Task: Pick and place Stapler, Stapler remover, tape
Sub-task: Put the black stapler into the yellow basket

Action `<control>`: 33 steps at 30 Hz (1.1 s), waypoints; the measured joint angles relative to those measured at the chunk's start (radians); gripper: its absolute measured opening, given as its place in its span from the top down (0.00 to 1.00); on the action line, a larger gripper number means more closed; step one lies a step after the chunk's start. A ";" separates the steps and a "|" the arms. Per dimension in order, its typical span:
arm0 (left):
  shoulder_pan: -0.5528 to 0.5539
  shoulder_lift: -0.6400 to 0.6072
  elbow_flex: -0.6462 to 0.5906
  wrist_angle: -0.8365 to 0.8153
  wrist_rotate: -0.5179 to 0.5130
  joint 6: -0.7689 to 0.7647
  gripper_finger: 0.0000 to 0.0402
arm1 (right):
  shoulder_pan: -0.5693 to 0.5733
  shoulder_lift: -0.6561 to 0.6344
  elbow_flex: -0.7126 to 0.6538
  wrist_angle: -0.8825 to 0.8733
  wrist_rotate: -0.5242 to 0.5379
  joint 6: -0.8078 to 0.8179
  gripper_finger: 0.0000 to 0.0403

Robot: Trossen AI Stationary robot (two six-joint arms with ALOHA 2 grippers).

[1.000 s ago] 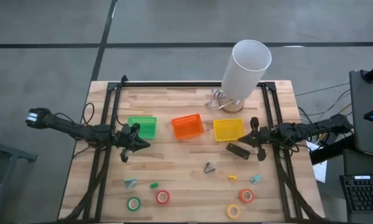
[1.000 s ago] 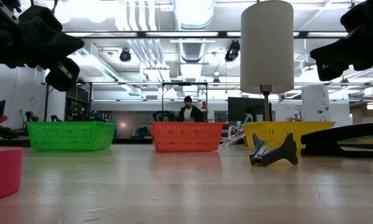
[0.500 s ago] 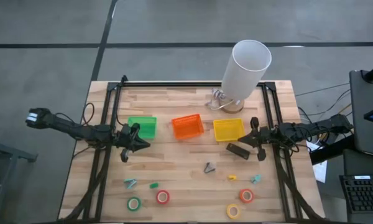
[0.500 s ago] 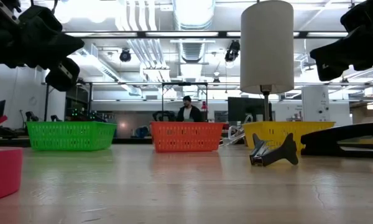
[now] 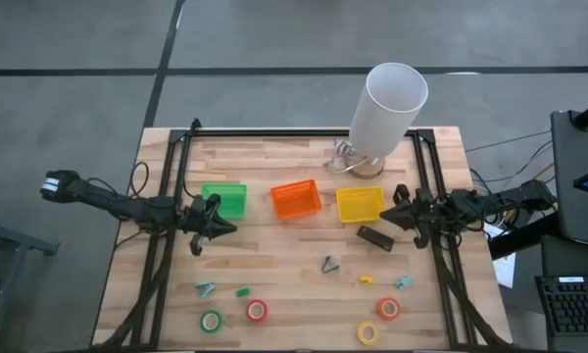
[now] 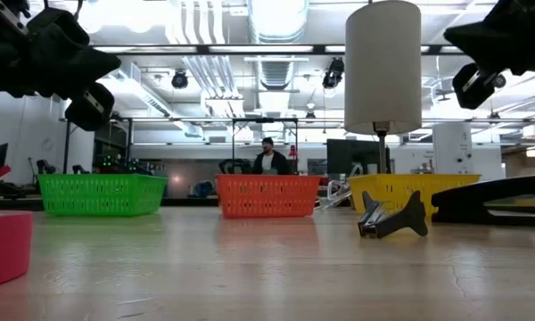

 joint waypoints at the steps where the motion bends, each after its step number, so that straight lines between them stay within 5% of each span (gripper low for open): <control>1: 0.000 0.000 0.000 0.000 0.000 0.000 0.98 | 0.000 0.002 0.000 -0.001 -0.012 0.017 0.98; 9: 0.000 0.000 0.000 -0.001 0.000 0.000 0.98 | 0.062 0.061 -0.008 0.222 -0.256 0.117 0.98; 15: 0.000 0.000 0.000 -0.004 0.000 0.000 0.98 | 0.131 0.154 -0.010 0.264 -0.272 0.098 0.98; 27: 0.000 0.000 0.000 -0.003 0.000 0.000 0.98 | 0.236 0.401 0.054 0.232 -0.053 0.217 0.98; 33: 0.000 0.000 0.000 -0.003 0.000 0.000 0.98 | 0.305 0.552 0.240 -0.061 0.080 0.267 0.97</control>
